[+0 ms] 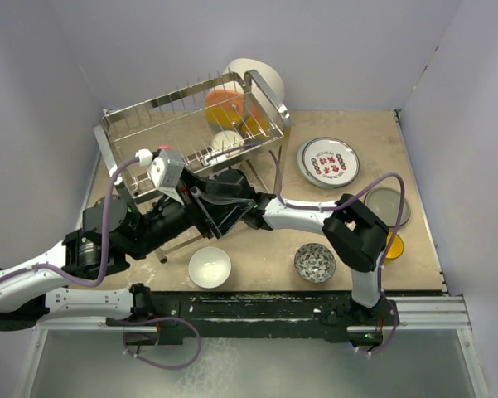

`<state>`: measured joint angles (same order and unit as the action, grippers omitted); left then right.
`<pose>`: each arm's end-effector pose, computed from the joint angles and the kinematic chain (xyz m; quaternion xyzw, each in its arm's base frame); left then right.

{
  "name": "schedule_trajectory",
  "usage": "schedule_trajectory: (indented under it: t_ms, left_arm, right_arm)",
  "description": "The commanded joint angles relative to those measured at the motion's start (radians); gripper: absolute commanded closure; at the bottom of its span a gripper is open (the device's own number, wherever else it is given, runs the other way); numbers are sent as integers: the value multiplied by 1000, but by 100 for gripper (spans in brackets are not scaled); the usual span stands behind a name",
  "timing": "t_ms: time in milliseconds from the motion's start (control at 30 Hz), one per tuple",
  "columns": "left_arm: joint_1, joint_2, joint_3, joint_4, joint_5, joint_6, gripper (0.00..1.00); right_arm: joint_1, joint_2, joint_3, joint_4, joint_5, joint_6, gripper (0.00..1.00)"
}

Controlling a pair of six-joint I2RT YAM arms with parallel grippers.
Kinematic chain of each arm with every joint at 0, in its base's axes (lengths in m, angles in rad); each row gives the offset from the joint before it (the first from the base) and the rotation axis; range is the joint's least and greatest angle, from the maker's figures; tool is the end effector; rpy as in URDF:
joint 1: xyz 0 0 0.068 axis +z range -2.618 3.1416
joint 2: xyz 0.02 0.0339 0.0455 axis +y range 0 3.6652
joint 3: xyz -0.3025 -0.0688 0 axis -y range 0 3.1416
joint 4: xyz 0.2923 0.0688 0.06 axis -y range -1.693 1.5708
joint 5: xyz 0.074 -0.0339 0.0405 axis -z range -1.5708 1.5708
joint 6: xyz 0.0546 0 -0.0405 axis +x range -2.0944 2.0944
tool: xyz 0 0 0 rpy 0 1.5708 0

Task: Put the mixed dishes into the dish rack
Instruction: Turn the bowl upside down on the dish rack.

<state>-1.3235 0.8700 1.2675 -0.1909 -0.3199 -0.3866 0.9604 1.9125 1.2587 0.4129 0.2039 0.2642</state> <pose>0.0642 -0.1843 0.5390 0.1707 0.6111 -0.5124 0.5786 0.3035 0.4146 0.2379 -0.2080 0.7573 0.2872 0.5483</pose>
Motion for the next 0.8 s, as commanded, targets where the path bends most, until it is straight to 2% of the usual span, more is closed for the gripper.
schedule_trajectory:
  t_ms: [0,467,767]
  left_arm:
    - [-3,-13,4,32,-9,-11,45]
    - [-2,-23,-2,30,-10,-12,45]
    - [-3,-27,-6,27,-10,-14,45]
  right_arm:
    - [5,-25,79,117,84,-127,60]
    - [90,24,76,269,245,-484,57]
    - [129,74,82,341,302,-709,49]
